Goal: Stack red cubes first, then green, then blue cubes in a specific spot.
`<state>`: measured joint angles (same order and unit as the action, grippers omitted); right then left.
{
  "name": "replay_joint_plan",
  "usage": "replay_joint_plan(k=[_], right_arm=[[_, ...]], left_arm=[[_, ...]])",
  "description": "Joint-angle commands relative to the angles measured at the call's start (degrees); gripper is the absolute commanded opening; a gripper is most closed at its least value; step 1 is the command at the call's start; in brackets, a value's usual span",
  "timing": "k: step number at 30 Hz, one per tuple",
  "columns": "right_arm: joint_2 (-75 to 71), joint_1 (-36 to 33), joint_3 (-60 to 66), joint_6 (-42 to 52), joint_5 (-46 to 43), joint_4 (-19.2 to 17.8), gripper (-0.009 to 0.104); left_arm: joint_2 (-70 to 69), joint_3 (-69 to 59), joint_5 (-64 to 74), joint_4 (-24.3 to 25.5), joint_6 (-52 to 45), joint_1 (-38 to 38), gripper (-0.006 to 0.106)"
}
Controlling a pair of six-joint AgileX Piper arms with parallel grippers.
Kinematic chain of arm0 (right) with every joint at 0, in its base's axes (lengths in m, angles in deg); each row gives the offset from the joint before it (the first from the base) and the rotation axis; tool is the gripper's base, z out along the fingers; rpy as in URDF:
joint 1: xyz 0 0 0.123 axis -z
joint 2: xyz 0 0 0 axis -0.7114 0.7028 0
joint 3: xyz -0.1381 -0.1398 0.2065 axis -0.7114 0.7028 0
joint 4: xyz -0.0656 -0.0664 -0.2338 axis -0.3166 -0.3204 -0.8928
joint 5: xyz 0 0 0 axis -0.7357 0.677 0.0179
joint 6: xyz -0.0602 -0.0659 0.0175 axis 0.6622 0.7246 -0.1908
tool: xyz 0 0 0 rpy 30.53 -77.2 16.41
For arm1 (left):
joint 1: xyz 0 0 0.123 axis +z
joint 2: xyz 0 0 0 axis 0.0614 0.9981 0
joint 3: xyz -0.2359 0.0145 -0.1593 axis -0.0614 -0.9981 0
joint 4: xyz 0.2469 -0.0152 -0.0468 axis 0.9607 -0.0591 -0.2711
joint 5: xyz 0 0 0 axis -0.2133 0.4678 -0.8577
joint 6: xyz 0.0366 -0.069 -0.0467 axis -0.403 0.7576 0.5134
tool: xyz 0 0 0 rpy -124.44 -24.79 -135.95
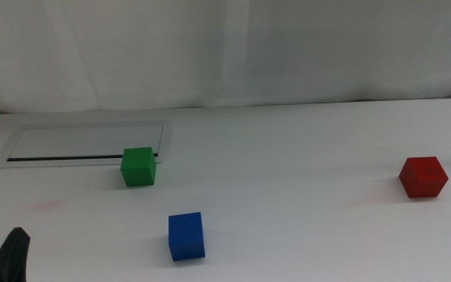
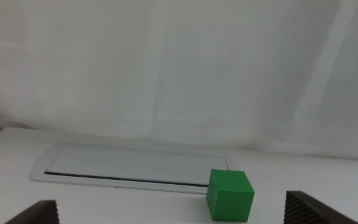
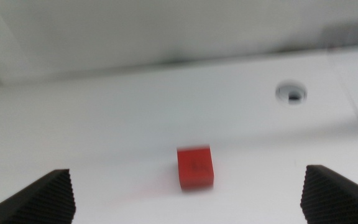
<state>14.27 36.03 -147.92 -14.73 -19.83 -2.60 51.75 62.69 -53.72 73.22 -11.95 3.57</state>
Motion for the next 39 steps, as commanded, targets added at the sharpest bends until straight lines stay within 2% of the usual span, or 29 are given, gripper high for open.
replay_joint_plan(k=[1,12,17,23,31,39], right_arm=[[5.5,0.3,-3.2,-0.1,4.1,-0.7,0.098],[23.0,1.7,-5.6,5.7,5.1,0.0,0.098],[28.1,6.5,-5.6,11.4,3.4,4.9,0.098],[33.5,7.1,-5.6,15.2,2.2,4.9,0.098],[40.5,7.1,-5.4,15.2,-2.9,4.9,0.098],[46.7,7.0,-5.3,15.2,-4.4,4.9,0.098]], left_arm=[[-0.2,-2.3,-0.8,-0.2,0.4,-0.4,0.092],[-0.2,-2.3,-0.8,-0.2,0.4,-0.4,0.092],[-0.2,-2.3,-0.8,-0.2,0.4,-0.4,0.092],[-0.2,-2.3,-0.8,-0.2,0.4,-0.4,0.09],[-0.2,-2.3,-0.8,-0.2,0.4,-0.4,0.09],[-0.2,-2.3,-0.8,-0.2,0.4,-0.4,0.09]])
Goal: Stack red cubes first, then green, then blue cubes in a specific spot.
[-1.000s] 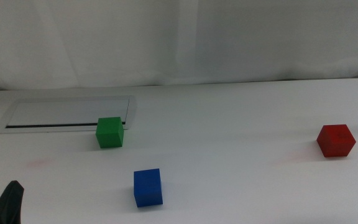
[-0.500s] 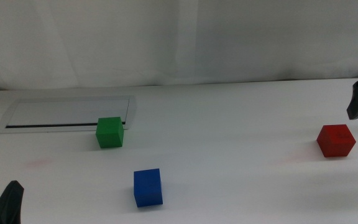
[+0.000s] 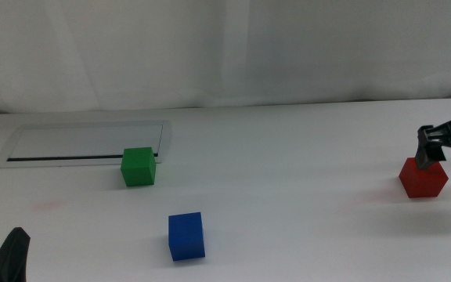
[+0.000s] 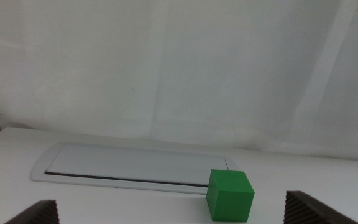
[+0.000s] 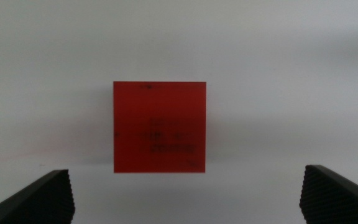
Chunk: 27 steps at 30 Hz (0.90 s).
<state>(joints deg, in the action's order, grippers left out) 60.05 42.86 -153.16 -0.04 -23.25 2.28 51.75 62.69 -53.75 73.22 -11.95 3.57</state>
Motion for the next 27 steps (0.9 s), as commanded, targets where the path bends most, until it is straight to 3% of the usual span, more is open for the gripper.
replay_joint_plan(k=[1,22,27], right_arm=[[1.4,0.2,0.2,0.5,-1.4,0.0,0.098],[7.7,0.2,4.6,0.7,-14.1,0.0,0.098],[9.3,0.2,4.6,0.7,-15.3,0.0,0.09]], left_arm=[[-0.2,-2.3,-0.8,-0.2,0.4,-0.4,0.09],[-0.2,-2.3,-0.8,-0.2,0.4,-0.4,0.09],[-0.2,-2.3,-0.8,-0.2,0.4,-0.4,0.09]])
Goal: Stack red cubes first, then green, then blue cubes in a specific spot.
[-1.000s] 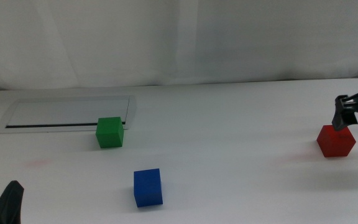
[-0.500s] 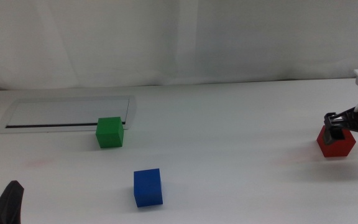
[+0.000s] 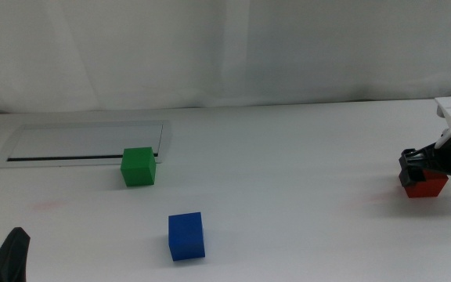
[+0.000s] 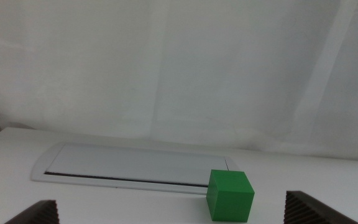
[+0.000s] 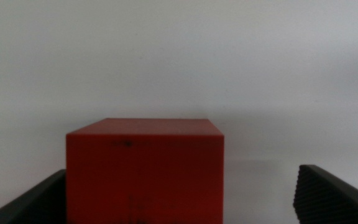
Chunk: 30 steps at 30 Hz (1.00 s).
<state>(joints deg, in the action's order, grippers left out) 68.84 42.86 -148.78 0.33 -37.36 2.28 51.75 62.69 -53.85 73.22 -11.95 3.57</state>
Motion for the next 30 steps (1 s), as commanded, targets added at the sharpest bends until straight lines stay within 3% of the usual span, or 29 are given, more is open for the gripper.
replay_joint_plan(k=[1,6,8,9,11,12,14,16,19,24,30], right_arm=[[0.5,0.2,0.2,0.4,-1.5,0.0,0.087],[0.5,0.2,0.2,0.4,-2.7,0.0,0.06],[0.5,0.2,0.2,0.4,-2.8,0.5,0.043],[0.5,0.2,0.2,0.4,-2.8,0.6,0.023],[0.5,0.2,0.2,0.4,-2.8,1.0,0.001],[0.2,0.2,-0.5,0.2,-2.2,2.9,-0.003],[-0.7,-0.1,-1.4,0.2,-1.0,5.1,-0.003],[-2.4,-1.1,-2.7,-1.2,0.2,4.9,-0.003],[-6.1,-4.3,-4.1,-8.1,1.6,3.1,-0.003],[-12.5,-13.2,-4.5,-25.3,6.0,-4.1,-0.003],[-13.8,-27.2,-4.5,-35.5,9.8,-5.4,-0.003]], left_arm=[[-0.2,-2.3,-0.7,-0.2,0.4,-0.4,0.09],[-0.2,-2.3,-0.7,-0.2,0.4,-0.4,0.09],[-0.2,-2.3,-0.7,-0.2,0.4,-0.4,0.09],[-0.2,-2.3,-0.7,-0.2,0.4,-0.4,0.09],[-0.2,-2.3,-0.7,-0.2,0.4,-0.4,0.09],[-0.2,-2.3,-0.7,-0.2,0.4,-0.4,0.09],[-0.2,-2.3,-0.7,-0.2,0.4,-0.4,0.09],[-0.2,-2.3,-0.7,-0.2,0.4,-0.4,0.09],[-0.2,-2.3,-0.7,-0.2,0.4,-0.4,0.09],[-0.2,-2.3,-0.7,-0.2,0.4,-0.4,0.088],[-0.2,-2.3,-0.7,-0.2,0.4,-0.4,0.088]])
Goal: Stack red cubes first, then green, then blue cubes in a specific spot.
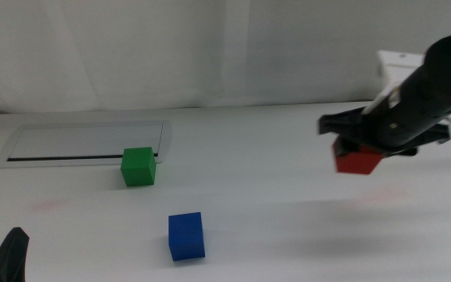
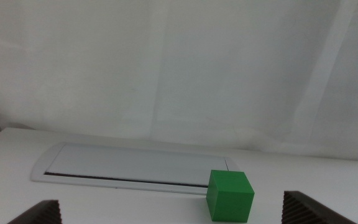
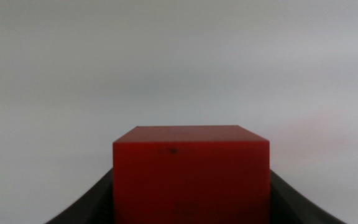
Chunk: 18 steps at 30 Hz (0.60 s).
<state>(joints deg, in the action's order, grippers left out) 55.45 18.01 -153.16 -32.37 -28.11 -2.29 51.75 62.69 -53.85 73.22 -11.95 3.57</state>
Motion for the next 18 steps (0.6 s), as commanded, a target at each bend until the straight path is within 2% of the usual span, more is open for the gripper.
replay_joint_plan(k=[1,8,18], right_arm=[[-0.3,-4.4,-0.1,-4.5,0.5,-1.0,-0.003],[3.3,-16.9,-0.2,-17.4,1.4,-8.4,-0.003],[12.7,-22.4,-0.2,-21.3,0.3,-8.4,-0.003]], left_arm=[[-0.2,-2.3,-0.7,-0.2,0.4,-0.4,0.088],[-0.2,-2.3,-0.7,-0.2,0.4,-0.4,0.088],[-0.2,-2.3,-0.7,-0.2,0.4,-0.4,0.088]])
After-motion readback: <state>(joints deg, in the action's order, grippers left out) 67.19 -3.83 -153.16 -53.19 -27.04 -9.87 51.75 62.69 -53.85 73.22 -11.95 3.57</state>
